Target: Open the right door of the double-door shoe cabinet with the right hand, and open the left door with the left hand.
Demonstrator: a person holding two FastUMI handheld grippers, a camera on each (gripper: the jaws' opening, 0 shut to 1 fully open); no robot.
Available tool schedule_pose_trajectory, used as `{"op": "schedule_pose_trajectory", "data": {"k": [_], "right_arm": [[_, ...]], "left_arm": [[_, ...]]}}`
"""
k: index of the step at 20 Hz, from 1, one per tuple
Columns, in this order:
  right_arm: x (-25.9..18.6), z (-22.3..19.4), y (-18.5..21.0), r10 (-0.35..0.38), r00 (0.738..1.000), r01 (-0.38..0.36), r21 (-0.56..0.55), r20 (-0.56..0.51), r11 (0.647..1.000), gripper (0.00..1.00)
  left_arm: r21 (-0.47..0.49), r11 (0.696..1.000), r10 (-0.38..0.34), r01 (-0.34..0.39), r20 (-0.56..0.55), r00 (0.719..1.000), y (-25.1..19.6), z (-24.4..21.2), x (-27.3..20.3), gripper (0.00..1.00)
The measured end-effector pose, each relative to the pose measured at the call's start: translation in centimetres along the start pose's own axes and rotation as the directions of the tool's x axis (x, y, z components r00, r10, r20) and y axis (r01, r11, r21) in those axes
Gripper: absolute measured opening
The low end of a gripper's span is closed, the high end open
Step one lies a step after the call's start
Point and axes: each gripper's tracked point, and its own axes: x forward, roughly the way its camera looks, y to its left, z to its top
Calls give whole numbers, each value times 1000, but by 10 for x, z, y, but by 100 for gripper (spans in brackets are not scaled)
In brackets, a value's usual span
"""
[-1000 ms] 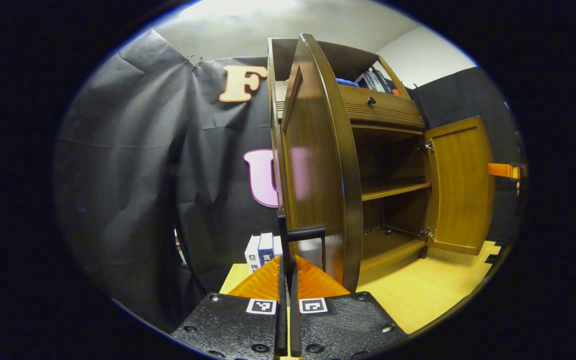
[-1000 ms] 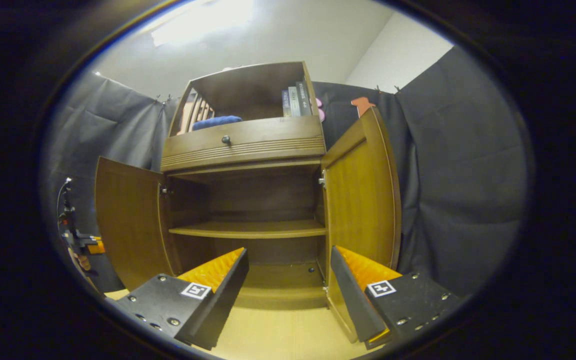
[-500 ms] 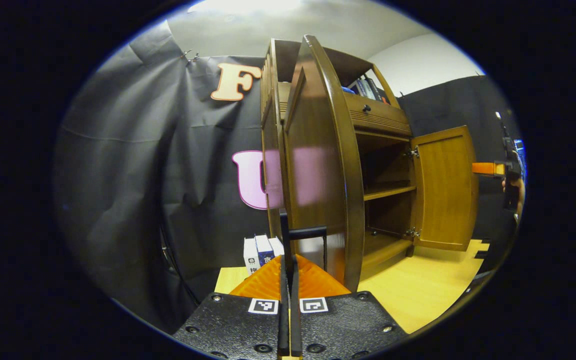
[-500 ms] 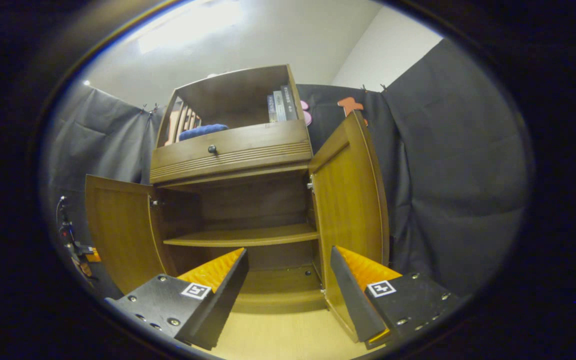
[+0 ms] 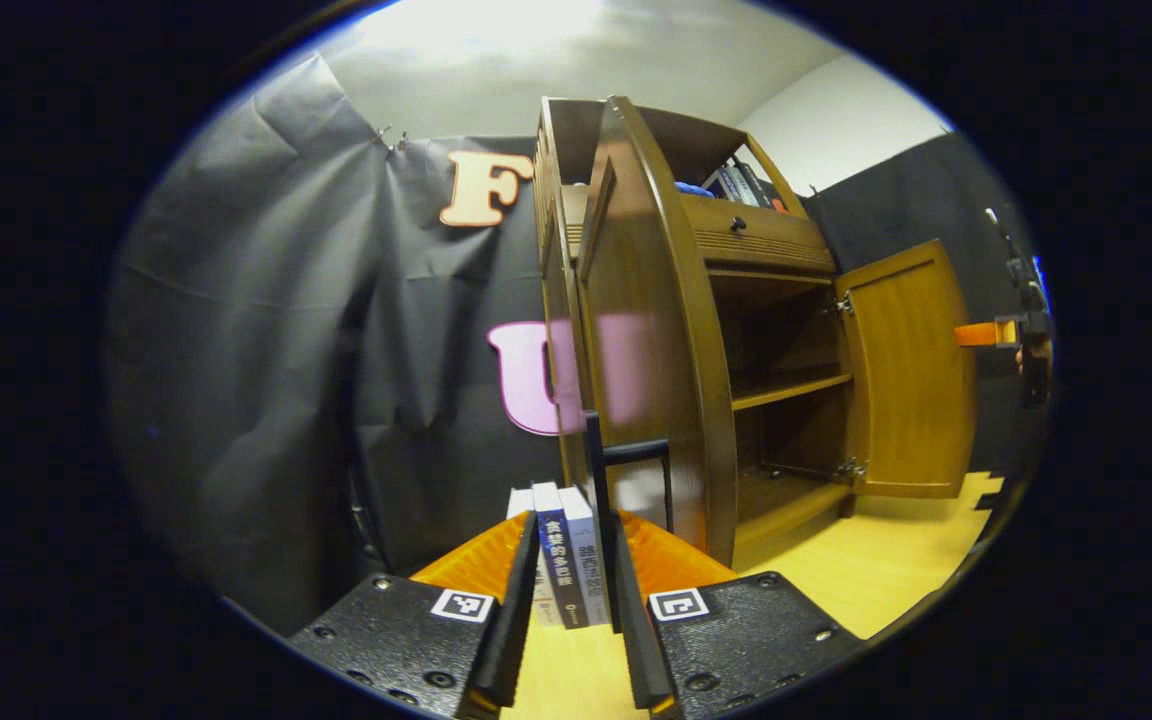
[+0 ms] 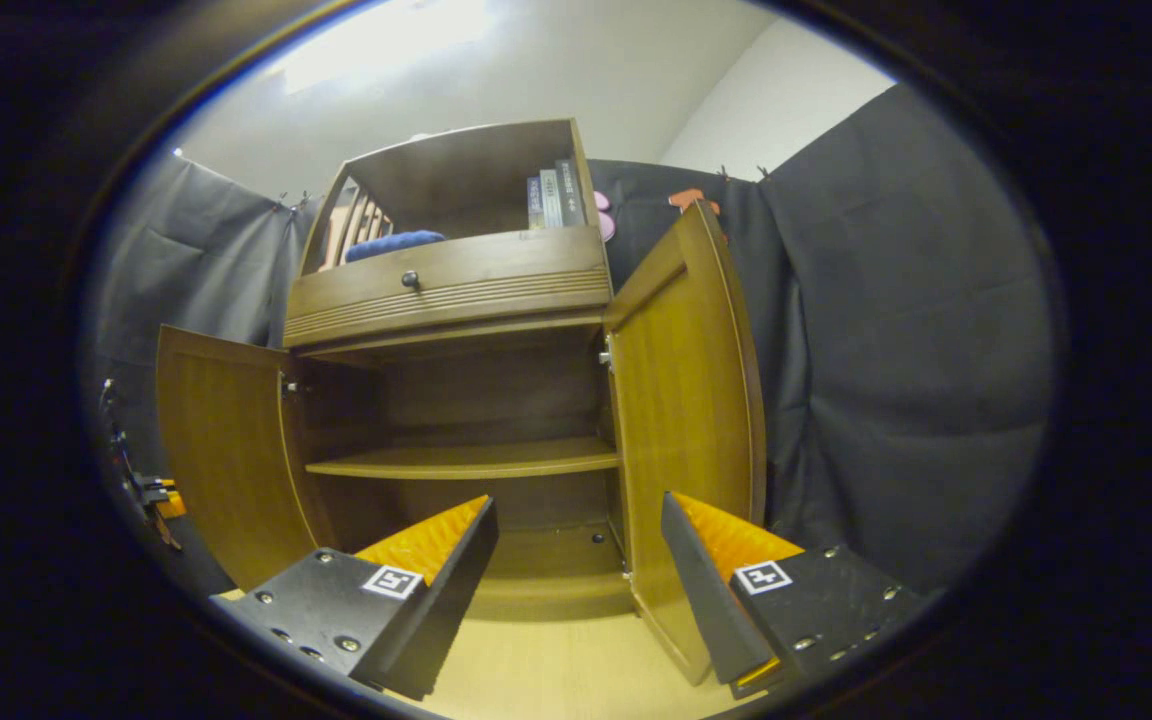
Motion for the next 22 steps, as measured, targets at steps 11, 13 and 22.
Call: {"op": "schedule_pose_trajectory", "data": {"k": [11, 13, 22], "right_arm": [[0, -23, 4, 21, 999, -23, -50, -33, 998, 96], [-8, -17, 6, 36, 999, -37, -39, -18, 999, 96], [-53, 18, 1, 61, 997, -62, 12, 47, 998, 98]], "left_arm": [[7, 970, 244, -244, 3, 970, 38, 16, -67, 89], [11, 957, 290, -290, 38, 956, 39, 31, -82, 89], [-44, 955, 295, -293, 70, 953, 8, 83, -103, 96]]}}
